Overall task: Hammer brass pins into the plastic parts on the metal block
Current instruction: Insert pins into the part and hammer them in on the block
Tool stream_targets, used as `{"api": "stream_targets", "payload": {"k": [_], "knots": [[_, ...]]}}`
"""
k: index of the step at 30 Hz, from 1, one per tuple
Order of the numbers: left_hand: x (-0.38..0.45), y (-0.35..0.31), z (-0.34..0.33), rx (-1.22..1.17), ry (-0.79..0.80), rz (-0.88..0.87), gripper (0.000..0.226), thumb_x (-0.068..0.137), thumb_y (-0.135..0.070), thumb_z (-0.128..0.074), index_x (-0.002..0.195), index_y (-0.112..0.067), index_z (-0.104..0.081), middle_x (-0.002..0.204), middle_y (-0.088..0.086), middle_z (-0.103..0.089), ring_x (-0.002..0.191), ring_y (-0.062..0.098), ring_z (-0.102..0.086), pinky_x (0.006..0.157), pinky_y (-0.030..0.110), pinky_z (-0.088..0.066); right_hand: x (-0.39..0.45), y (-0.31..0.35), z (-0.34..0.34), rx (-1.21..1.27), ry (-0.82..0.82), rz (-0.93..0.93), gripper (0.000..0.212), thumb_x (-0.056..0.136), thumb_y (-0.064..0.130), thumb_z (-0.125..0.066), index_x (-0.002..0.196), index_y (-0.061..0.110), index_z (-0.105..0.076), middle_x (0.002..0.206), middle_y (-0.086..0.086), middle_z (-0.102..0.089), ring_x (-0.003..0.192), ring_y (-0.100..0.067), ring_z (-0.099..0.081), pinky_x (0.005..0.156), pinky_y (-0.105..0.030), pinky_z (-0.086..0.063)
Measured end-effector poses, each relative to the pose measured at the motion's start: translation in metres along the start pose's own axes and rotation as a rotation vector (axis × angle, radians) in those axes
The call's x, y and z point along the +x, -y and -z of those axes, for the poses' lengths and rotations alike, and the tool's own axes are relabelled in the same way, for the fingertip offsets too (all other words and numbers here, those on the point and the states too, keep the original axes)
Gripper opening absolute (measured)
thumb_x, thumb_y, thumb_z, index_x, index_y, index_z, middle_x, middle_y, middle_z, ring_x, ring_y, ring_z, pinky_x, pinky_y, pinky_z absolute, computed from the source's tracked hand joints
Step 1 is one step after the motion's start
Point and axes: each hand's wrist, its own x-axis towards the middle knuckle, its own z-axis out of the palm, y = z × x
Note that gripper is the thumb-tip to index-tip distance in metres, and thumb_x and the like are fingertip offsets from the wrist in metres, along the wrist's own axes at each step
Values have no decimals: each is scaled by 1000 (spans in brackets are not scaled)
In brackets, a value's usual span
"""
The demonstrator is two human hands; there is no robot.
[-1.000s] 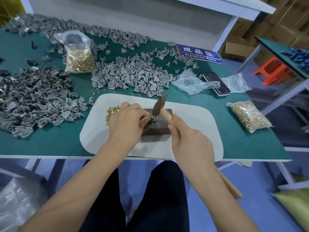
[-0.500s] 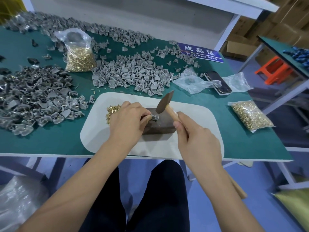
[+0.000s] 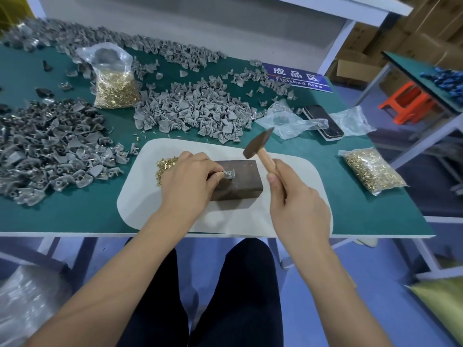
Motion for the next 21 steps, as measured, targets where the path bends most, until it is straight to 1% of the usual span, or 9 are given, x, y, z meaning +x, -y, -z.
{"api": "stream_targets", "payload": {"k": [2, 4, 6, 10, 13, 15, 17, 19, 21], "knots": [[-1, 0, 0, -5, 4, 2, 10, 94, -43, -66, 92, -38, -75, 94, -16, -65, 97, 13, -50, 61, 28, -36, 6, -10, -9, -81, -14, -96, 38, 107, 36, -35, 144, 41, -42, 98, 1, -64, 83, -34, -61, 66, -40, -44], [-2, -2, 1, 8, 2, -9, 10, 95, -41, -65, 93, -38, -74, 95, -16, -65, 98, 13, -50, 60, 28, -36, 15, -22, -20, -202, 30, -185, 44, 107, 26, -37, 150, 33, -40, 108, -5, -59, 91, -36, -62, 70, -39, -40], [-2, -3, 2, 9, 6, -16, 11, 96, -40, -64, 94, -37, -74, 96, -16, -66, 99, 14, -50, 61, 28, -36, 21, -31, -29, -231, 48, -240, 45, 106, 20, -40, 149, 31, -43, 109, -9, -58, 94, -37, -61, 70, -38, -38], [-3, -3, 1, 0, 12, -25, 11, 96, -40, -64, 95, -35, -75, 97, -14, -66, 100, 15, -51, 61, 29, -36, 24, -35, -45, -224, 36, -263, 47, 103, 12, -45, 146, 33, -48, 112, -10, -57, 101, -36, -56, 71, -36, -33], [-6, -2, -1, -22, -15, -28, 8, 94, -36, -66, 94, -33, -73, 94, -13, -63, 99, 15, -52, 61, 29, -35, 20, -35, -53, -259, 25, -254, 46, 100, 12, -48, 142, 31, -55, 117, -10, -59, 110, -35, -48, 82, -40, -32], [-11, 2, -2, -52, -43, -25, 4, 92, -32, -67, 93, -31, -71, 93, -13, -60, 100, 15, -51, 64, 29, -37, 18, -29, -56, -192, -81, -215, 37, 100, 18, -54, 134, 28, -64, 119, -11, -60, 112, -37, -48, 90, -44, -33], [-18, 11, -2, -76, -73, -16, 3, 91, -30, -66, 93, -27, -68, 94, -11, -58, 103, 16, -50, 69, 31, -43, 17, -14, -60, -19, -187, -91, 29, 97, 14, -61, 123, 21, -72, 117, -11, -64, 110, -39, -52, 92, -46, -38], [-23, 23, 1, -79, -106, 8, 4, 90, -27, -66, 94, -25, -66, 95, -9, -59, 103, 19, -50, 76, 35, -46, 17, 3, -66, 109, -234, 90, 21, 94, 10, -64, 110, 16, -76, 107, -9, -68, 103, -37, -58, 92, -47, -44], [-27, 38, 7, -71, -140, 47, 4, 90, -27, -65, 94, -24, -65, 95, -9, -60, 101, 19, -50, 80, 36, -44, 18, 22, -73, 137, -233, 213, 16, 94, 12, -64, 102, 15, -76, 98, -5, -69, 96, -35, -59, 91, -48, -46]]}}
